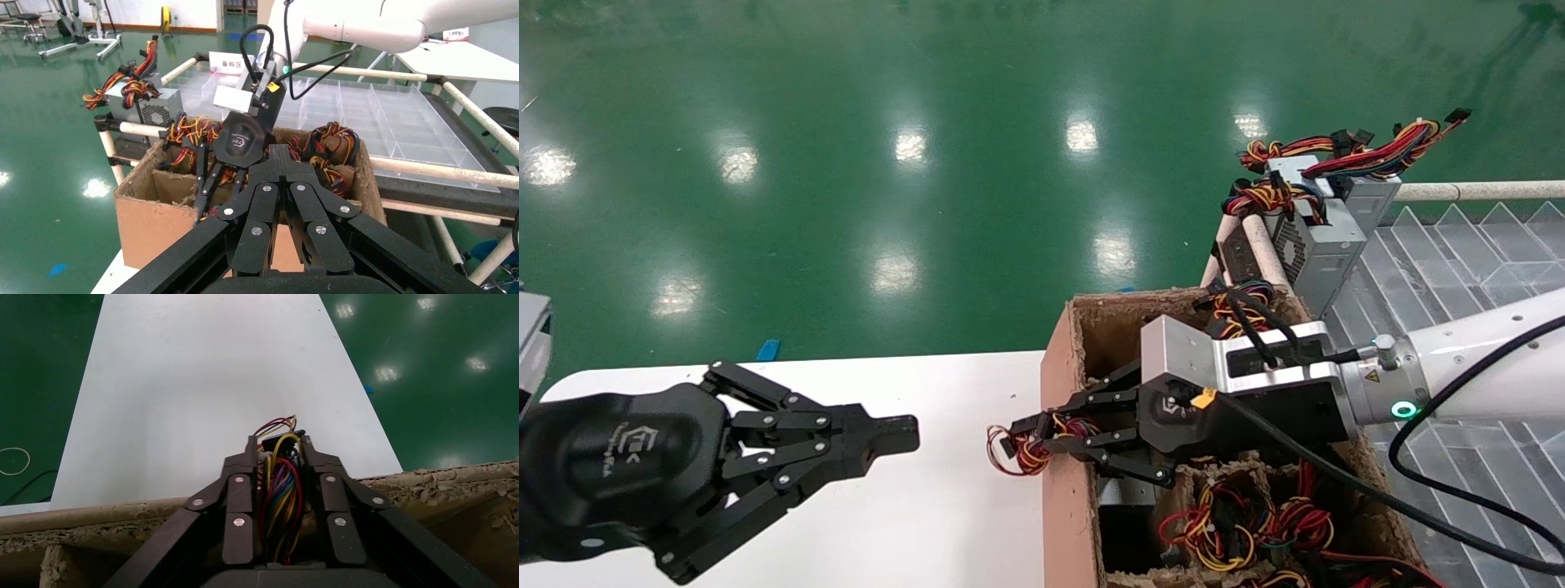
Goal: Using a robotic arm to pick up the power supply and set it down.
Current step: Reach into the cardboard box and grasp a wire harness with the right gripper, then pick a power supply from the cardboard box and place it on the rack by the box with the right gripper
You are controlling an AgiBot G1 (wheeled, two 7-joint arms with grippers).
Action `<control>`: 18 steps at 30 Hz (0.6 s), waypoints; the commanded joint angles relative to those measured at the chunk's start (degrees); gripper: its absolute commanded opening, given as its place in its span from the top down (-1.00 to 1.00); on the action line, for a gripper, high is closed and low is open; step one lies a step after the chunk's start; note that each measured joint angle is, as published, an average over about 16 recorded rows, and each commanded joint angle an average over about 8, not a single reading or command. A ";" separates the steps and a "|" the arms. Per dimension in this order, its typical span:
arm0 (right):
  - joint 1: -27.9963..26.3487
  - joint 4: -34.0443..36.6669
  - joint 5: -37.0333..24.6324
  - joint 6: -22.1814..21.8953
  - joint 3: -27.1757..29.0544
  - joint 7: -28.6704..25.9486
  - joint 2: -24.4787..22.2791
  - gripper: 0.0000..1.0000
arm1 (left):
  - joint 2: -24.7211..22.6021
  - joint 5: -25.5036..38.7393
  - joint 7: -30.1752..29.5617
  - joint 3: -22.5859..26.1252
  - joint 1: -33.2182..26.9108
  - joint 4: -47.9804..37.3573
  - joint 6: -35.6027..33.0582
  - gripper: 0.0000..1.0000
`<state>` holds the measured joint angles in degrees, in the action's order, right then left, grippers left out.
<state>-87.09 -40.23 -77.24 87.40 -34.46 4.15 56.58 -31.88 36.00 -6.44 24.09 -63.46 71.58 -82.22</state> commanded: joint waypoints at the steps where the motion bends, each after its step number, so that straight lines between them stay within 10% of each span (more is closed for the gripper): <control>1: -0.40 0.45 -0.07 0.24 -0.08 0.22 0.15 1.00 | 0.00 0.00 0.00 0.00 0.00 0.00 0.00 1.00; 18: -1.23 -1.96 2.14 1.86 0.18 0.01 -1.53 1.00 | 0.00 0.00 0.00 0.00 0.00 0.00 0.00 1.00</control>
<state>-88.23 -41.70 -74.46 89.36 -34.22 4.00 55.05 -31.88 36.00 -6.44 24.09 -63.46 71.58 -82.22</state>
